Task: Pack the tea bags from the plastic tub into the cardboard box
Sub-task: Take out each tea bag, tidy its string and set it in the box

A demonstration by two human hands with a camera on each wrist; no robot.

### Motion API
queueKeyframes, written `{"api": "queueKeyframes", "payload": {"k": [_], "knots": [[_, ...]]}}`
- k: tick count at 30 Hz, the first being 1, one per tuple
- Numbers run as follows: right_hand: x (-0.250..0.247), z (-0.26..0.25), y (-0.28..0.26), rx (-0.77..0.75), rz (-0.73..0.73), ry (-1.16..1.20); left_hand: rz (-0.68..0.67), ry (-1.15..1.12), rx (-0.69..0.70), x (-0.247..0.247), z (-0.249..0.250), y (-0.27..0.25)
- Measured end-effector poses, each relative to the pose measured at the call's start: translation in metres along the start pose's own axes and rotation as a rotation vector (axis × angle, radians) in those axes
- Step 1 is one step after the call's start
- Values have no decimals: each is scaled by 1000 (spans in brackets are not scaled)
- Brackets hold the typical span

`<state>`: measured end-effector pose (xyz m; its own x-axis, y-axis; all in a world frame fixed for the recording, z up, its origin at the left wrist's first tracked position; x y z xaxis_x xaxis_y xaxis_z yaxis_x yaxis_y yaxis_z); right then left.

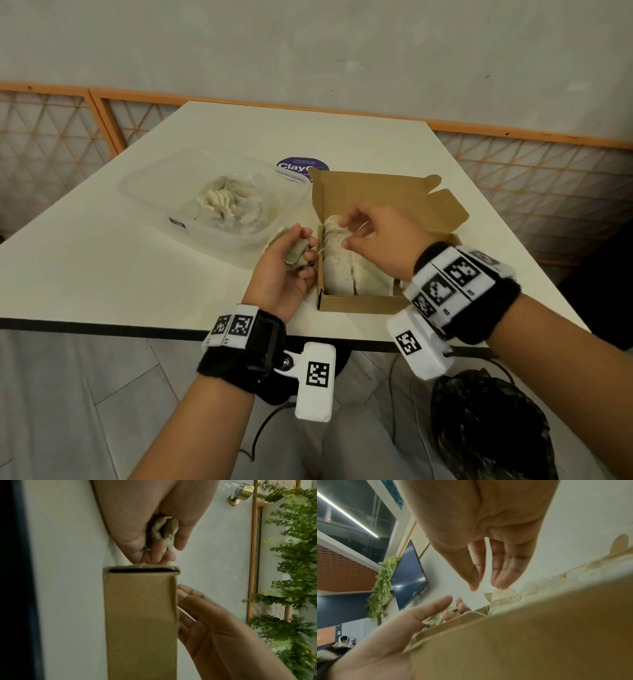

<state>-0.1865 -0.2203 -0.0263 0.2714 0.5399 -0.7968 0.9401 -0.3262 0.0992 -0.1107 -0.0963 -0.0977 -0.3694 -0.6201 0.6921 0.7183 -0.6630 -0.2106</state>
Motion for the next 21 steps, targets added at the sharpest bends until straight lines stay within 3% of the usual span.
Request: {"api": "queueKeyframes", "payload": {"k": [2, 7, 10, 14, 18, 21], "knots": [[2, -1, -19, -98, 17, 42, -1, -28, -23, -1, 1, -1], [33, 12, -41, -234, -169, -67, -6, -94, -57, -2, 3, -6], [33, 13, -43, -212, -47, 30, -11, -91, -40, -1, 7, -10], [19, -8, -45, -188, 201, 345, 11, 65, 67, 10, 15, -16], [20, -23, -36, -268, 153, 238, -110, 300, 114, 40, 12, -25], [19, -17, -30, -204, 199, 302, -183, 371, 110, 50, 13, -26]]}}
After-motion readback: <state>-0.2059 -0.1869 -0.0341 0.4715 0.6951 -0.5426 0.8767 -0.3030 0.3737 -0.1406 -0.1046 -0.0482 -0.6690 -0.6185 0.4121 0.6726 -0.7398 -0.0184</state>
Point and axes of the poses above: each hand's wrist, its own y-axis towards the middle knuckle, its own x-axis out of the palm, z = x × y, the point moved 1 cm from there along y, towards the middle knuckle, and after that the axes turned 4 degrees about y, right-handed, at the moved point
